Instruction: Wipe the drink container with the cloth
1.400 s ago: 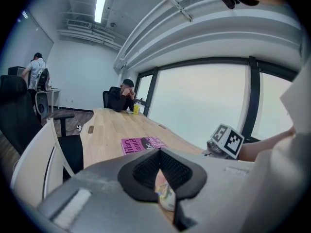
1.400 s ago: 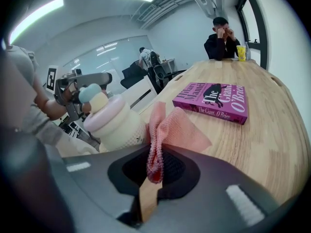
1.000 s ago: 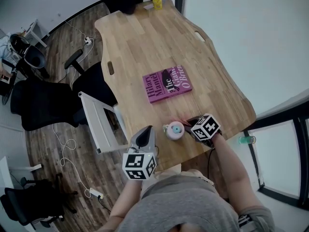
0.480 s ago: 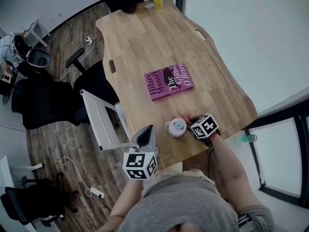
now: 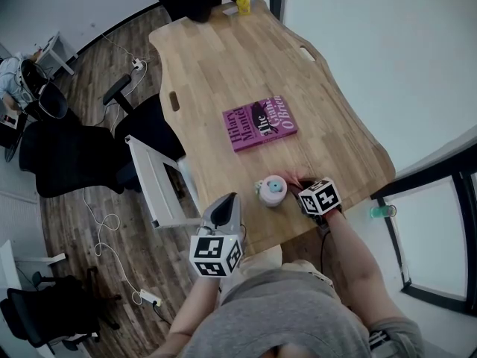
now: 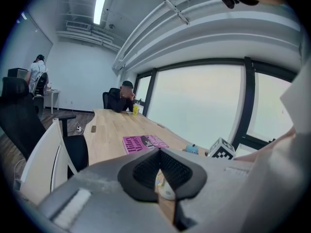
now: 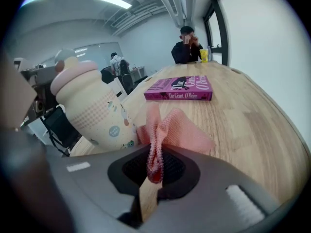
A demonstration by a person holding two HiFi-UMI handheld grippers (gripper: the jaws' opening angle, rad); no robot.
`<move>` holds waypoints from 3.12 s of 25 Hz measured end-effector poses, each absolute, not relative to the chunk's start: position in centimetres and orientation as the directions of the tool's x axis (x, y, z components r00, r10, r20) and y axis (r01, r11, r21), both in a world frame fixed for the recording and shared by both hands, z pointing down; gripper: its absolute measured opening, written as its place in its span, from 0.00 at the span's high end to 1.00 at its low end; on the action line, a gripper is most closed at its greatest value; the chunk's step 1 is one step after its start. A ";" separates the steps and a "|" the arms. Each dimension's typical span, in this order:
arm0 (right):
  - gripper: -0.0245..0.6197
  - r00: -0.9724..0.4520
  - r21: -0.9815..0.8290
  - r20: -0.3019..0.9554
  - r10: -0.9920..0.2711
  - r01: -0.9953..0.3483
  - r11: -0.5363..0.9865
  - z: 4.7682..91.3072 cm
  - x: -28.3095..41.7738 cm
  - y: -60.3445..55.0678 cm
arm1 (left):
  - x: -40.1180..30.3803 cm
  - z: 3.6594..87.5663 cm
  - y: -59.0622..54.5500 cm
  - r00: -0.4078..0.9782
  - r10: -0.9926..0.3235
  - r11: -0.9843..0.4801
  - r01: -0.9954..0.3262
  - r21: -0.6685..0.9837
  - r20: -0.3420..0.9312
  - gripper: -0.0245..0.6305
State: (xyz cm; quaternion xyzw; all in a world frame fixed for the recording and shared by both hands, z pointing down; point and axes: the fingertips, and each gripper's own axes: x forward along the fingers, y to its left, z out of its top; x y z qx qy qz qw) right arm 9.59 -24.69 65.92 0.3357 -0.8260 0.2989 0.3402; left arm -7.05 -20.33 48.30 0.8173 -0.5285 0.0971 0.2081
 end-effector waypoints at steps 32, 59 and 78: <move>0.92 -0.574 -0.186 0.454 -0.681 -0.809 0.557 49.1 10.6 -19.6 | -5.9 46.6 -15.7 0.462 -0.820 -0.407 -0.886 0.224 0.337 0.96; 0.92 -0.647 -0.260 0.559 -0.518 -0.731 0.631 55.2 7.5 -18.5 | -6.2 47.1 -17.7 0.457 -0.815 -0.397 -0.888 0.232 0.356 0.96; 0.92 -0.629 -0.278 0.662 -0.407 -0.711 0.646 60.6 7.4 -18.5 | -6.6 48.4 -18.5 0.455 -0.802 -0.392 -0.890 0.233 0.387 0.96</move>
